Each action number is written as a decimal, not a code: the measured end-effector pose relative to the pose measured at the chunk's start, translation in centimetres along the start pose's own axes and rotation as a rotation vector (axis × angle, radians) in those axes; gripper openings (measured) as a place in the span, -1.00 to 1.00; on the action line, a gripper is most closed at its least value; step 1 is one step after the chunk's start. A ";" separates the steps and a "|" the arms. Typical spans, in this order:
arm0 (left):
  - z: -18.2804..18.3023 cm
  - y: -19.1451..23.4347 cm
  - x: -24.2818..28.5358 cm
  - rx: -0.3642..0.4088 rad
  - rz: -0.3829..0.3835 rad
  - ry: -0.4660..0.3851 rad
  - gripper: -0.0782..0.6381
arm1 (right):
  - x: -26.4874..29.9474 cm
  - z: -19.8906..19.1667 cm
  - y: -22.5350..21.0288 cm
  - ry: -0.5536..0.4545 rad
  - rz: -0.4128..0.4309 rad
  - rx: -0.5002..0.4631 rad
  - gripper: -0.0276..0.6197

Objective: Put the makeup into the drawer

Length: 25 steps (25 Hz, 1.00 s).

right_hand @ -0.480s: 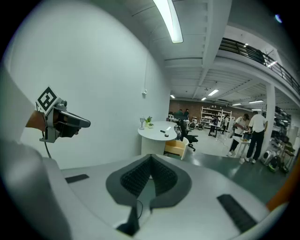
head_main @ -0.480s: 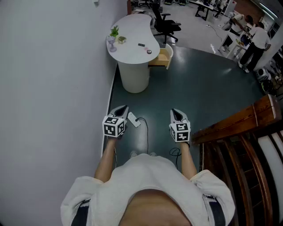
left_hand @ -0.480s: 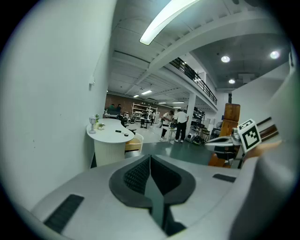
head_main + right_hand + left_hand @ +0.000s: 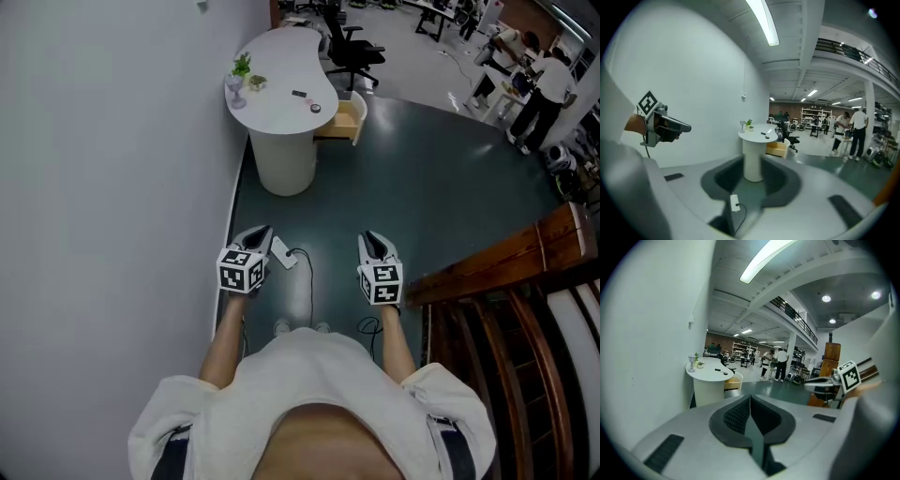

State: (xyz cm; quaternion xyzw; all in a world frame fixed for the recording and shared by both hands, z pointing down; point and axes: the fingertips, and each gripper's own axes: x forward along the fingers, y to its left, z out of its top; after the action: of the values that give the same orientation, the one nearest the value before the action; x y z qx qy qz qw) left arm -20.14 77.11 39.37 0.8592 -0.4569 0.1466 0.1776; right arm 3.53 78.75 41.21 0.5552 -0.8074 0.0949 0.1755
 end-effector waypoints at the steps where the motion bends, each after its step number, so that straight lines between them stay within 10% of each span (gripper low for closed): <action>1: 0.0 -0.1 0.1 -0.001 0.001 0.001 -0.74 | 0.2 0.0 0.2 -0.005 0.022 0.010 -0.26; 2: 0.0 -0.3 0.2 -0.003 0.003 0.001 -0.74 | 0.3 0.0 0.3 -0.010 0.040 0.017 0.19; 25: -1.4 -3.2 10.5 -0.053 0.039 0.069 -0.74 | 5.4 -3.6 -7.2 0.045 0.103 0.019 -0.05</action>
State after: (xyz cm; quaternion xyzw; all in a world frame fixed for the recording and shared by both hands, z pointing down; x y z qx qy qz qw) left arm -11.89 71.70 44.44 0.8395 -0.4709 0.1674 0.2131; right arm 9.10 72.69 46.37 0.5124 -0.8297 0.1238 0.1836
